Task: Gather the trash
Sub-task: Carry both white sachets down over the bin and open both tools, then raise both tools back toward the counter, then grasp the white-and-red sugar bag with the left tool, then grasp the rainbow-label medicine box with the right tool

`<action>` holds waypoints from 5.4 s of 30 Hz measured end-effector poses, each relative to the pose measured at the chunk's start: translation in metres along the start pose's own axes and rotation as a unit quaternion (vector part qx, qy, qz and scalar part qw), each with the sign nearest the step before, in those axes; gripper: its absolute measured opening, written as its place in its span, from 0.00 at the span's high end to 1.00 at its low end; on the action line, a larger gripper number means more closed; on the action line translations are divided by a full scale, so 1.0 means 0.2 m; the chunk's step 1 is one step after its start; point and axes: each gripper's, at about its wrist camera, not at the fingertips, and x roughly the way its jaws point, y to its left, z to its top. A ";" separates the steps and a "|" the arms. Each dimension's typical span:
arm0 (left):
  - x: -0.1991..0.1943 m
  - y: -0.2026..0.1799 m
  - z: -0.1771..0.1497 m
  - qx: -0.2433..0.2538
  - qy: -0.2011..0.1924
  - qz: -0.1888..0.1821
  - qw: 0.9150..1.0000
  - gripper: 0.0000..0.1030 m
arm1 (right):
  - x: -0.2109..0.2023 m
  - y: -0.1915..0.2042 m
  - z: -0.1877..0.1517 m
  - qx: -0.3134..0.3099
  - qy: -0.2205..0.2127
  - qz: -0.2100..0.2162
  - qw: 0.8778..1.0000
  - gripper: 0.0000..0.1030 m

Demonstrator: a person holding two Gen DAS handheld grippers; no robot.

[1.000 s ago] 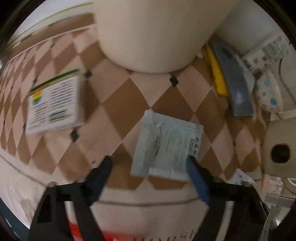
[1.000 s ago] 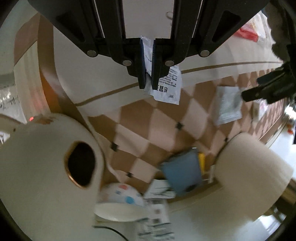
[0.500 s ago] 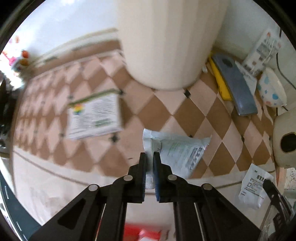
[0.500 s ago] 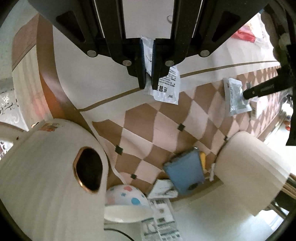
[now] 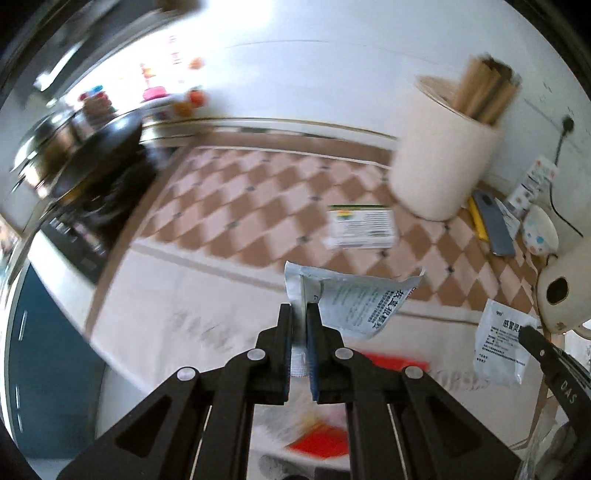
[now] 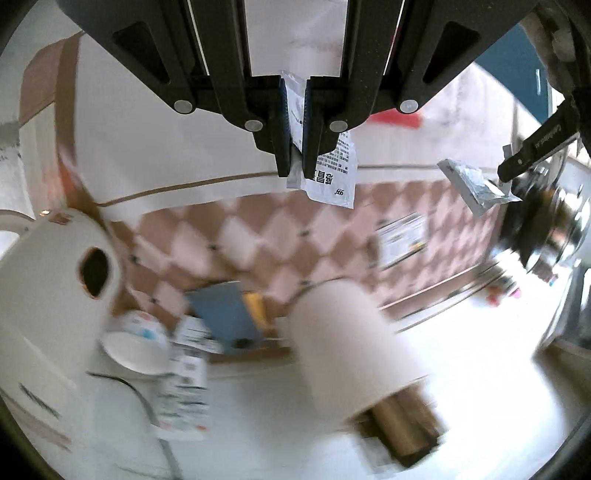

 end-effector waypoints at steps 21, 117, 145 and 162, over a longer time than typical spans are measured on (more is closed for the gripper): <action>0.19 1.49 -1.16 -0.252 0.110 0.081 0.958 0.96 | 0.28 1.51 -1.14 -0.268 0.146 0.121 0.944 0.94; -0.38 1.37 -1.21 -0.249 0.072 0.105 0.960 0.03 | -0.17 1.62 -1.26 -0.302 0.185 0.147 0.924 0.00; 0.77 0.21 -0.26 0.025 0.200 -0.098 0.975 0.80 | 0.73 0.35 -0.46 -0.009 0.236 0.133 0.963 1.00; 0.31 0.63 0.01 -0.141 0.007 0.150 0.979 0.92 | 0.79 0.78 0.19 -0.259 0.201 0.023 0.945 0.21</action>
